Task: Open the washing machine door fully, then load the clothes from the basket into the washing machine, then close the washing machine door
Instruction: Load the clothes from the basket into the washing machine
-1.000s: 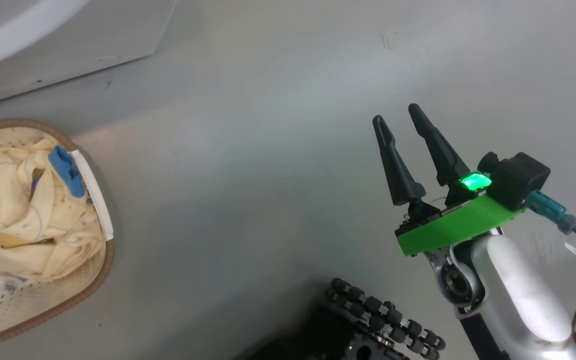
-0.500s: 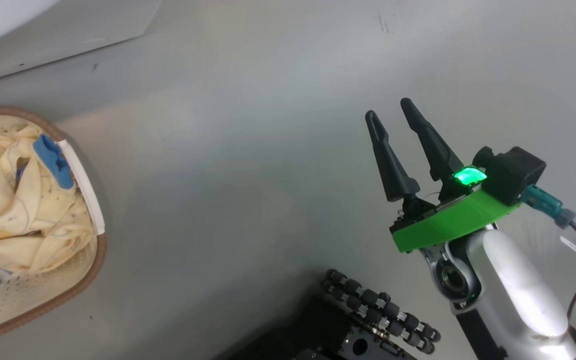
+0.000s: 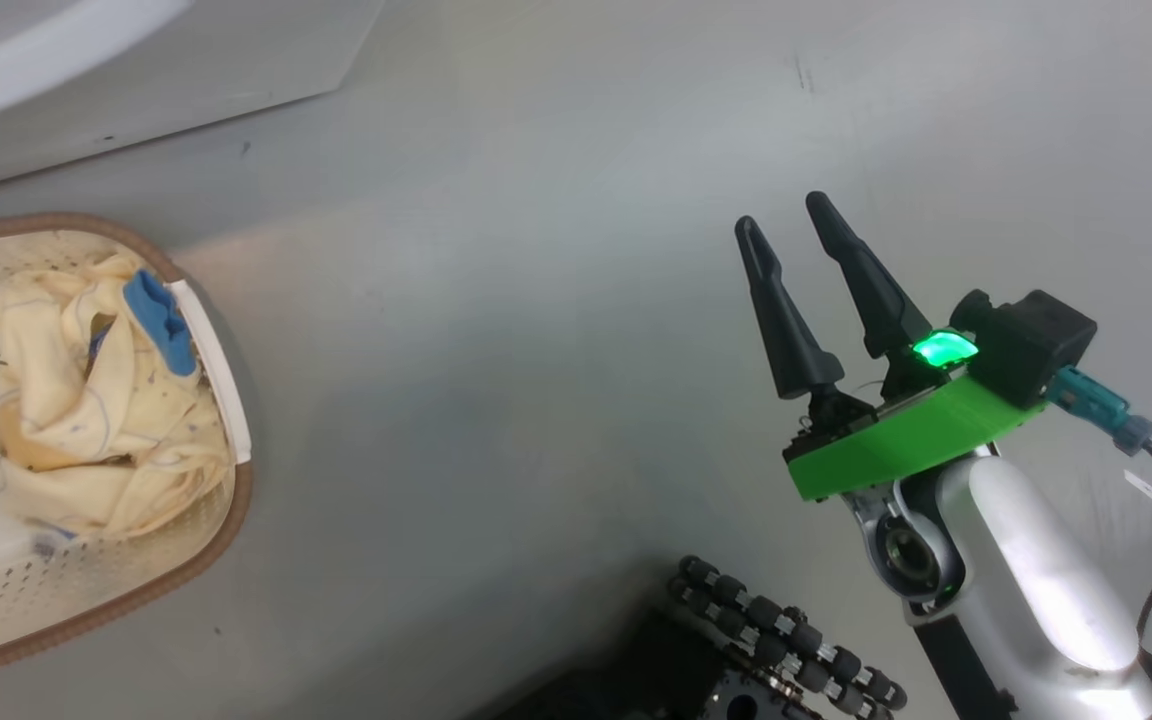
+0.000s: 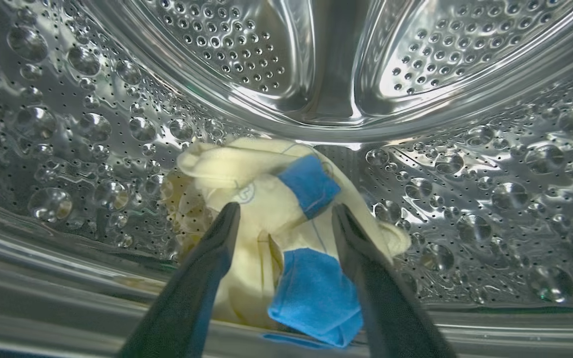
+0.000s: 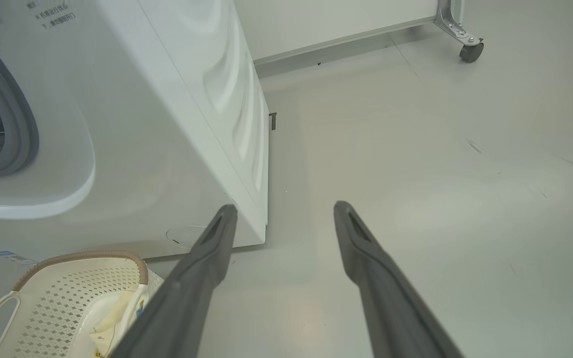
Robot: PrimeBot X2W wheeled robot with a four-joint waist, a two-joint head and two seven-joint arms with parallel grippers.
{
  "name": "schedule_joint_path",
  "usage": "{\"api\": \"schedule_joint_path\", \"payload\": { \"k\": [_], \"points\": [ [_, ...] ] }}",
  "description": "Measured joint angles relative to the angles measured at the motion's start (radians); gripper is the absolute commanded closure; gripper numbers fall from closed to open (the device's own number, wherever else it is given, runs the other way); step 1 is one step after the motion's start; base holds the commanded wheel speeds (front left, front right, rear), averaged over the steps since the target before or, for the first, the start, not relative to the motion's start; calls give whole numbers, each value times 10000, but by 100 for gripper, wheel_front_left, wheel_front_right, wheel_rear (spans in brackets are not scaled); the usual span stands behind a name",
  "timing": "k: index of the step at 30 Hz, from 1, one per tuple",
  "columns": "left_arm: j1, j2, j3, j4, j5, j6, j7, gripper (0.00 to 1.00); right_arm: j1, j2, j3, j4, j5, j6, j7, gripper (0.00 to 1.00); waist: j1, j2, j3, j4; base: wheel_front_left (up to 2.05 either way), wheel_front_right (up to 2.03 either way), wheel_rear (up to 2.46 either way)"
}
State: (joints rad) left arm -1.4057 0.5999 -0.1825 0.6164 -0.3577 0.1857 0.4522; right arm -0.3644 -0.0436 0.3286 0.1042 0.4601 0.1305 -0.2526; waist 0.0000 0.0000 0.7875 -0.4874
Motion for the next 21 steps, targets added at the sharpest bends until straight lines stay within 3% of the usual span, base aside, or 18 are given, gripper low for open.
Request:
{"api": "schedule_joint_path", "payload": {
  "k": [10, 14, 21],
  "points": [
    [1840, 13, -63, -936, -52, 192, -771, 0, 118, -54, -441, 2, -213, 0, 0, 0, 0, 0, -758, 277, 0, 0, 0],
    [2818, -25, 69, -1461, -169, 347, -1770, 0, 278, -111, -692, -2, -458, 0, -23, 0, 0, 0, -1168, 432, 0, 0, 0],
    [6008, -579, -13, -3264, -123, 604, -3664, 0, 827, -288, -1379, -8, -1229, 0, -23, 0, -1, 1, -2167, 875, 0, 0, 0]
  ]
}}
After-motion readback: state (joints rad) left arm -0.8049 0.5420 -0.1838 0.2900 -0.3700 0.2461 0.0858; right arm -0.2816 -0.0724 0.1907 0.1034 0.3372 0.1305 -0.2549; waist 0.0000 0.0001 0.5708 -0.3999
